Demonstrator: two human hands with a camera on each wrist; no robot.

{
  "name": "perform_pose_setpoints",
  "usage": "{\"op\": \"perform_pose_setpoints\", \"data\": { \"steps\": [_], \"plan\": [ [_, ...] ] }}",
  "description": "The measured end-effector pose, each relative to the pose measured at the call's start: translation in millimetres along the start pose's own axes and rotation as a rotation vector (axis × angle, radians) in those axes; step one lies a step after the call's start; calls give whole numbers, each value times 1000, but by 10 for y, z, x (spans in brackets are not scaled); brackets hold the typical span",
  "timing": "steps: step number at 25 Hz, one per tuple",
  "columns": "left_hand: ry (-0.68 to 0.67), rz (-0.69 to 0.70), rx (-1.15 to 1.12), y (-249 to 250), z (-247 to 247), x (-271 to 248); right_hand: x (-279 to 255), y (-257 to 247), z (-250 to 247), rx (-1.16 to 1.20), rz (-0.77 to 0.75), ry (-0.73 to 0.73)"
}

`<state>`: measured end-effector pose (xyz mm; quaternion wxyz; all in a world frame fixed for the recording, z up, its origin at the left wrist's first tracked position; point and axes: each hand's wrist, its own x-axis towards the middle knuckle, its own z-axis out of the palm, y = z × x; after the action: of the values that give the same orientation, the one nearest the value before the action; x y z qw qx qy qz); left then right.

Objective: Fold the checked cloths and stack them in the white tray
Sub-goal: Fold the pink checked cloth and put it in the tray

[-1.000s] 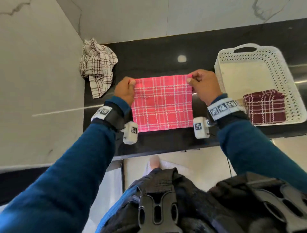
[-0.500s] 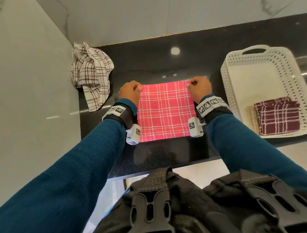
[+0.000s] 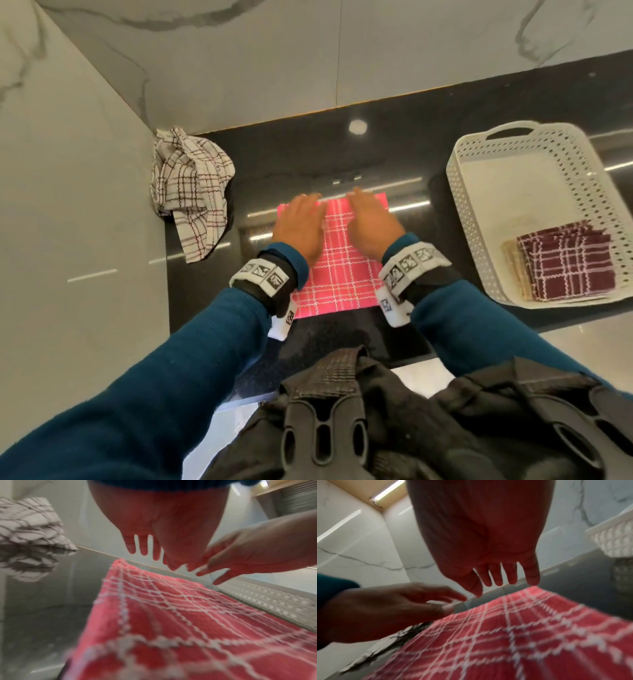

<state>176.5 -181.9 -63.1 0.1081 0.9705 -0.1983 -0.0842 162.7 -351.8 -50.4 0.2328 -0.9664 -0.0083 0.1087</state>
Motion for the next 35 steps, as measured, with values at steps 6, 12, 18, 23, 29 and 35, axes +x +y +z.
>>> {"op": "perform_pose_setpoints", "data": {
  "steps": [6, 12, 18, 23, 29, 35],
  "plan": [
    [-293, -25, 180, -202, 305, -335, -172, 381, 283, -382, 47, -373],
    [-273, -188, 225, -223, 128, -572, -348, 307, 38, -438, 293, -296],
    [-348, -9, 126, 281, 389, -867, -874, -44, 511, -281, -66, -483],
    [-287, -102, 140, 42, 491, -1250, -1058, 555, 412, -299, 84, -391],
    [-231, -164, 121, 485, 378, -1281, -1277, 181, 320, -389, 148, -270],
    [-237, -270, 100, 641, 676, -1427, -1448, 409, 573, -337, -153, -370]
  ]
}}
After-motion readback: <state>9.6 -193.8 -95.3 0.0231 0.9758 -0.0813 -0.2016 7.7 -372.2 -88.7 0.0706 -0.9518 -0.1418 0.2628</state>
